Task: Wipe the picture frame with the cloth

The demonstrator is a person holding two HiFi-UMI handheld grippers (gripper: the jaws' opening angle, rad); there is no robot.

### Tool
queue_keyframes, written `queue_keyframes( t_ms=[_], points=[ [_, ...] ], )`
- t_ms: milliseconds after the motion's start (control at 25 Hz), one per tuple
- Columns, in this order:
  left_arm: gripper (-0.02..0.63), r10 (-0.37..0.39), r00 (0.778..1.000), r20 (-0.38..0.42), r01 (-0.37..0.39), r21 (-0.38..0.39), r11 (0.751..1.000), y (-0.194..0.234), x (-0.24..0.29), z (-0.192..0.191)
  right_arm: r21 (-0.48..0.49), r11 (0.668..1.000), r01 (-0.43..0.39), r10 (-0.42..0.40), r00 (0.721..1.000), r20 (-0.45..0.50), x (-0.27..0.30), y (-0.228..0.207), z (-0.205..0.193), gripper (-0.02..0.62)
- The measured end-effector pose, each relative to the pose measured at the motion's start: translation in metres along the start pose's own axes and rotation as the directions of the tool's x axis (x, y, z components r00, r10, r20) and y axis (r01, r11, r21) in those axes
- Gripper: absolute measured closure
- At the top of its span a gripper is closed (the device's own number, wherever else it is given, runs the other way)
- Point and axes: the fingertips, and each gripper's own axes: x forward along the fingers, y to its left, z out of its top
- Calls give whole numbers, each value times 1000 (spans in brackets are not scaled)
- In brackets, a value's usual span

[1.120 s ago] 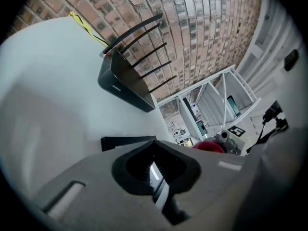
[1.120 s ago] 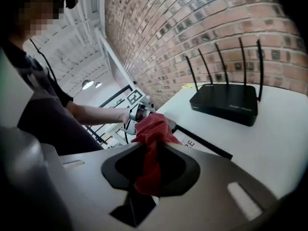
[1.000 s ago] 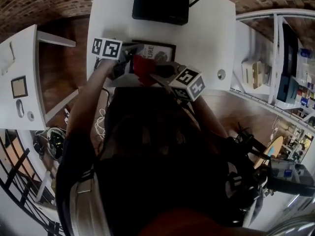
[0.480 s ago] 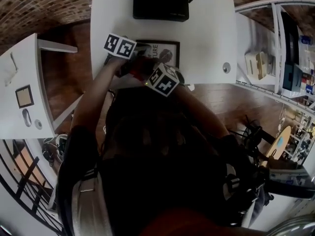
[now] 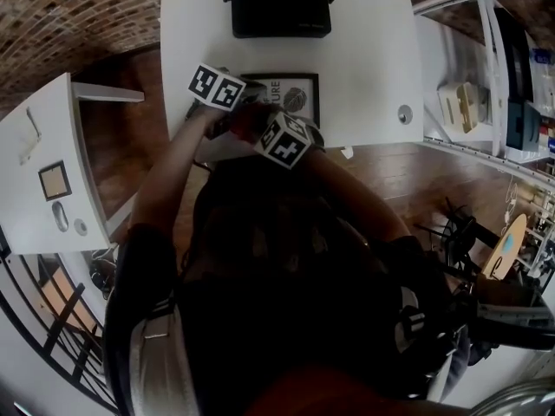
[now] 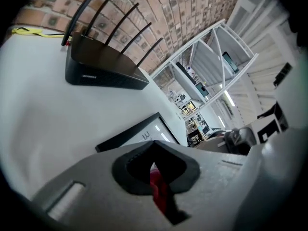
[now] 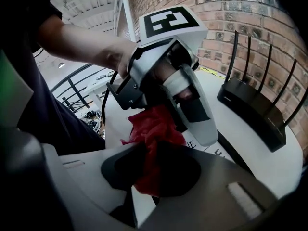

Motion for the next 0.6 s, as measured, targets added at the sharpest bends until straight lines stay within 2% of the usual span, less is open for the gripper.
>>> queue_keyframes(
  t_ms=[120,240,400,600],
  points=[
    [603,-3,1000,-18,3,-12,1000,-3,4,1,13,1000,2,-3,1000,12,0,-1,0,518],
    [603,27,998,-58,-28,-10,1000,1,5,1,17,1000,-5,4,1000,19,0,-1,0,518],
    [603,97,984,-152,-92,41,995,2,12,-6,12,1000,-21,21,1000,22,-1,0,-3,518],
    [603,198,952,-233,-168,143,975,5,17,-16,13,999,-39,38,999,37,-2,0,-5,518]
  ],
)
